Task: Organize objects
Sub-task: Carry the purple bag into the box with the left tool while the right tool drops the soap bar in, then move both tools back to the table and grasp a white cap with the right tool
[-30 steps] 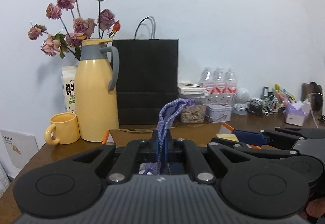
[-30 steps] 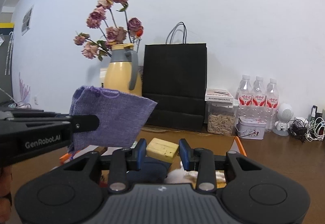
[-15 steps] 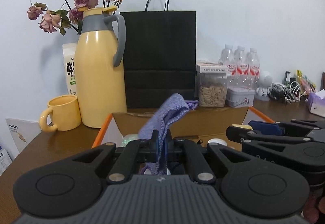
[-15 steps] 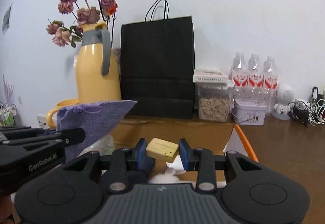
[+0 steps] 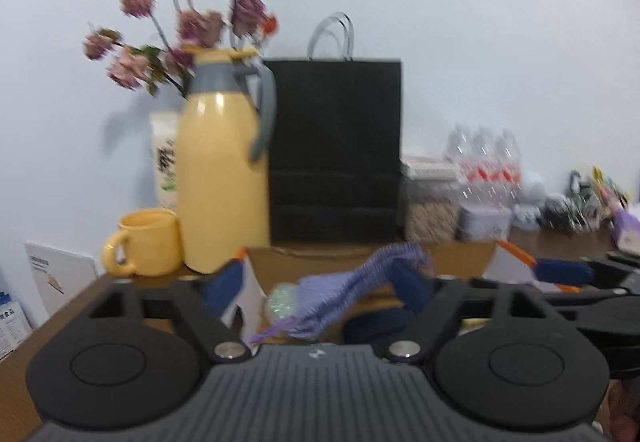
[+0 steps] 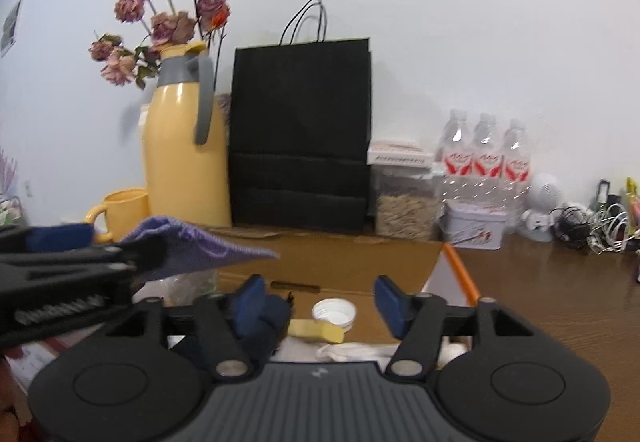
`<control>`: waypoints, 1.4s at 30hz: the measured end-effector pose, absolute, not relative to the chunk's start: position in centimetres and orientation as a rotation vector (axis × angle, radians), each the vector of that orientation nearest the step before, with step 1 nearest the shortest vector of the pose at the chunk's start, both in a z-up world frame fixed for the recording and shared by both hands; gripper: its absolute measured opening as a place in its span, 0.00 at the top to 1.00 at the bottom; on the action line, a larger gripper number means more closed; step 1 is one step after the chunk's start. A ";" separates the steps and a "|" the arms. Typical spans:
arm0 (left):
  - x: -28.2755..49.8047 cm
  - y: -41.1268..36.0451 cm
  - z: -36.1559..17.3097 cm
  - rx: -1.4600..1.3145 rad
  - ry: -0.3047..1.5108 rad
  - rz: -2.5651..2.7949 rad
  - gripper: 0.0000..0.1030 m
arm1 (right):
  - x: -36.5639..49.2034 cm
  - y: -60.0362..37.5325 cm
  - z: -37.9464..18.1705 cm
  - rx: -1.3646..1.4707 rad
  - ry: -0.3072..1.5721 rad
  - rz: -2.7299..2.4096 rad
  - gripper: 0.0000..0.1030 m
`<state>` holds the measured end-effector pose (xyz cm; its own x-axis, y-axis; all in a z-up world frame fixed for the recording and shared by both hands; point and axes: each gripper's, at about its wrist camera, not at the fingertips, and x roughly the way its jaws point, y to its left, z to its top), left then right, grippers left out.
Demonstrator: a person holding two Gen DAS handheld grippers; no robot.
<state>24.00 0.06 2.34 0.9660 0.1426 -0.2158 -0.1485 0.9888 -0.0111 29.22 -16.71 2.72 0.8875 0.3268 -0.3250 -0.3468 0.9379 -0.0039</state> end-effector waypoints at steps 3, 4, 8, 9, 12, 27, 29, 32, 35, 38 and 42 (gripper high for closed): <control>23.3 0.5 2.7 -0.041 0.184 0.168 0.00 | 29.1 -17.4 2.9 -0.041 0.319 0.342 0.00; 23.2 0.5 2.8 -0.042 0.177 0.170 0.00 | 29.1 -17.6 2.9 -0.036 0.316 0.345 0.00; 22.8 0.5 2.9 -0.042 0.172 0.175 0.00 | 28.5 -17.6 3.2 -0.048 0.299 0.354 0.00; 22.8 0.5 3.0 -0.044 0.173 0.178 0.00 | 28.3 -17.5 3.2 -0.052 0.297 0.357 0.00; 22.7 0.5 2.9 -0.049 0.178 0.179 0.00 | 28.1 -17.5 3.3 -0.058 0.290 0.360 0.00; 21.0 0.5 3.0 -0.068 0.169 0.139 0.00 | 26.4 -18.3 3.8 -0.081 0.258 0.350 0.00; 20.8 0.5 2.9 -0.068 0.174 0.134 0.00 | 26.0 -18.5 3.8 -0.086 0.257 0.349 0.00; 20.4 0.5 2.7 -0.067 0.192 0.123 0.00 | 25.4 -18.7 3.7 -0.099 0.255 0.349 0.00; 19.7 0.5 2.5 -0.058 0.199 0.104 0.00 | 24.9 -19.0 3.6 -0.107 0.251 0.351 0.00; 18.9 0.6 2.4 -0.050 0.201 0.087 0.00 | 24.3 -19.4 3.6 -0.111 0.249 0.358 0.00; 17.8 1.0 2.2 -0.058 0.208 0.077 0.00 | 23.1 -20.3 3.5 -0.102 0.241 0.379 0.00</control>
